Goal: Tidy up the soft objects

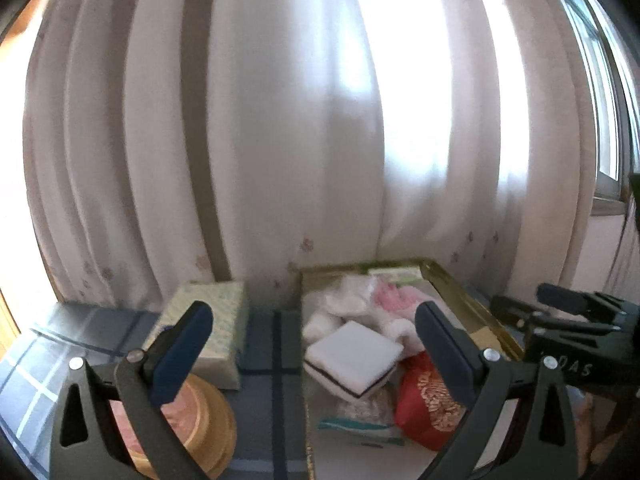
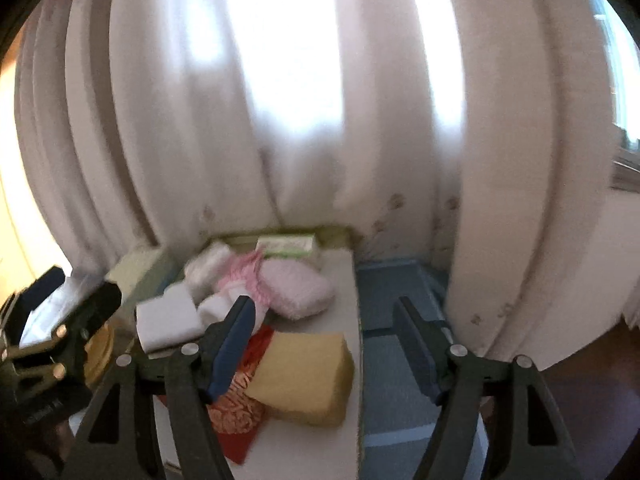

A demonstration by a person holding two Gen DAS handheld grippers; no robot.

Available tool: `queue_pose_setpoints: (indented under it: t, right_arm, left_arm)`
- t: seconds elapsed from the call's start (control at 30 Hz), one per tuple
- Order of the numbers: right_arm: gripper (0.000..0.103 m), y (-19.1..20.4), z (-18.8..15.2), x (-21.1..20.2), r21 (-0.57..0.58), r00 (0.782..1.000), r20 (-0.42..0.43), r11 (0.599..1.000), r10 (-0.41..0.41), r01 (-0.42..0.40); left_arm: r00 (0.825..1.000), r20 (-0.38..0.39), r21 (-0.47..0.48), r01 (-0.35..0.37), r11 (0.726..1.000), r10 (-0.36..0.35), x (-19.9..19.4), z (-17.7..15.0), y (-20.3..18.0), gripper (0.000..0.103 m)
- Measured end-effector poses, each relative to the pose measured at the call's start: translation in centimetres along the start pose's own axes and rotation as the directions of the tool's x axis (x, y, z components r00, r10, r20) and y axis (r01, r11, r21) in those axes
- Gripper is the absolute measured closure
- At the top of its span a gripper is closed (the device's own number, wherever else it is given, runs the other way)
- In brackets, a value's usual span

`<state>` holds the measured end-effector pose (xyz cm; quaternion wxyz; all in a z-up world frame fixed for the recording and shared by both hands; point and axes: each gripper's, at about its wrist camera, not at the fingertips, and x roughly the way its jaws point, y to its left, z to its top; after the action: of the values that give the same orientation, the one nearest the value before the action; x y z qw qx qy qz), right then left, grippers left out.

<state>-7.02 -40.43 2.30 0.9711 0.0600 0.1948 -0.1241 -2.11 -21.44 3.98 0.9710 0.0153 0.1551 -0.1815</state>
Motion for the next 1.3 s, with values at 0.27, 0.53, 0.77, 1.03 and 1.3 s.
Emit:
queue_pose_setpoints:
  t: [0.27, 0.53, 0.77, 1.03, 1.3]
  right_arm:
    - [0.029, 0.6, -0.8, -3.7, 0.141, 0.969, 0.22, 0.986, -0.113, 0.083]
    - [0.028, 2.3, -2.8, -6.8, 0.142, 0.902, 0.39, 0.98, -0.183, 0.138]
    - [0.02, 2.8, -3.7, -7.1, 0.138, 0.885, 0.423, 0.979, -0.194, 0.148]
    - [0.006, 3.8, -4.3, -8.1, 0.125, 0.847, 0.472, 0.97, -0.244, 0.21]
    - [0.002, 6.3, -4.9, -9.2, 0.039, 0.802, 0.546, 0.963, -0.242, 0.265]
  left_arm:
    - [0.997, 0.062, -0.008, -0.055, 0.998, 0.055, -0.9, -1.1, 0.2, 0.0]
    - [0.987, 0.12, -0.04, -0.099, 0.994, 0.104, -1.6, -1.9, 0.6, 0.0]
    - [0.987, 0.119, -0.048, -0.101, 0.994, 0.106, -1.9, -1.9, 0.6, 0.0]
    - [0.993, 0.077, -0.053, -0.09, 0.995, 0.094, -2.0, -2.2, 0.7, 0.0]
    - [0.992, 0.091, -0.058, -0.08, 0.995, 0.085, -2.6, -2.4, 0.7, 0.0]
